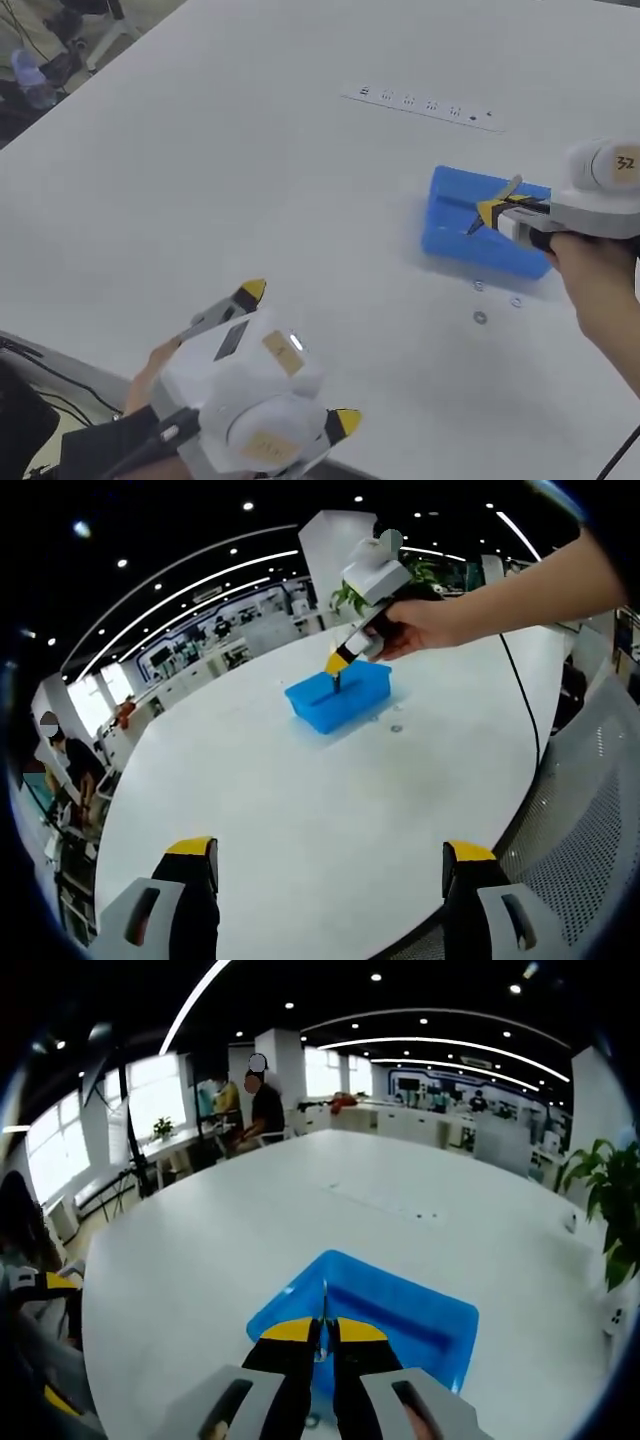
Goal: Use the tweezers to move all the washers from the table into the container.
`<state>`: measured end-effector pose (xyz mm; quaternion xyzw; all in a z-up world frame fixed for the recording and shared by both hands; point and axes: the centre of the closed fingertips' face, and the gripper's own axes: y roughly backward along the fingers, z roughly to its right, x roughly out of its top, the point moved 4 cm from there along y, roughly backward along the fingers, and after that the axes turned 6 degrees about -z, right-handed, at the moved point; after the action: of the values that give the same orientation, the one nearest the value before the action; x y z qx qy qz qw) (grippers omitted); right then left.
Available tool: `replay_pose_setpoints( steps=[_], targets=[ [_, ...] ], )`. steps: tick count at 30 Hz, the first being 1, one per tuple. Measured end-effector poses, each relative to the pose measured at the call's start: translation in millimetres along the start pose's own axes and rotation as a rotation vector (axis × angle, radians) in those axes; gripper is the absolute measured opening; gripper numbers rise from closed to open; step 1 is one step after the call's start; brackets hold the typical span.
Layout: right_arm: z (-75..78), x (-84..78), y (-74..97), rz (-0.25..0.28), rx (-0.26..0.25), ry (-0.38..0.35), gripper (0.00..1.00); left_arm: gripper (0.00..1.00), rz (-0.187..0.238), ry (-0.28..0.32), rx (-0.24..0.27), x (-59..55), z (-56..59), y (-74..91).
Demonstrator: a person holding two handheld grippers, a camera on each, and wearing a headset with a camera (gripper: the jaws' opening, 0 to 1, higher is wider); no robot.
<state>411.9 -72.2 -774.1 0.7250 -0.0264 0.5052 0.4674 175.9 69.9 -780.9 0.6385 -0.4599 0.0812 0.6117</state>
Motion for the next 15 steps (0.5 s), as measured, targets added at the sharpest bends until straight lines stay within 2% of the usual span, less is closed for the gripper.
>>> replay_pose_setpoints(
  steps=[15],
  targets=[
    [-1.9, -6.3, -20.0, -0.030, 0.010, -0.015, 0.03, 0.95, -0.011, 0.006, -0.002, -1.8, -0.3, -1.1]
  ],
)
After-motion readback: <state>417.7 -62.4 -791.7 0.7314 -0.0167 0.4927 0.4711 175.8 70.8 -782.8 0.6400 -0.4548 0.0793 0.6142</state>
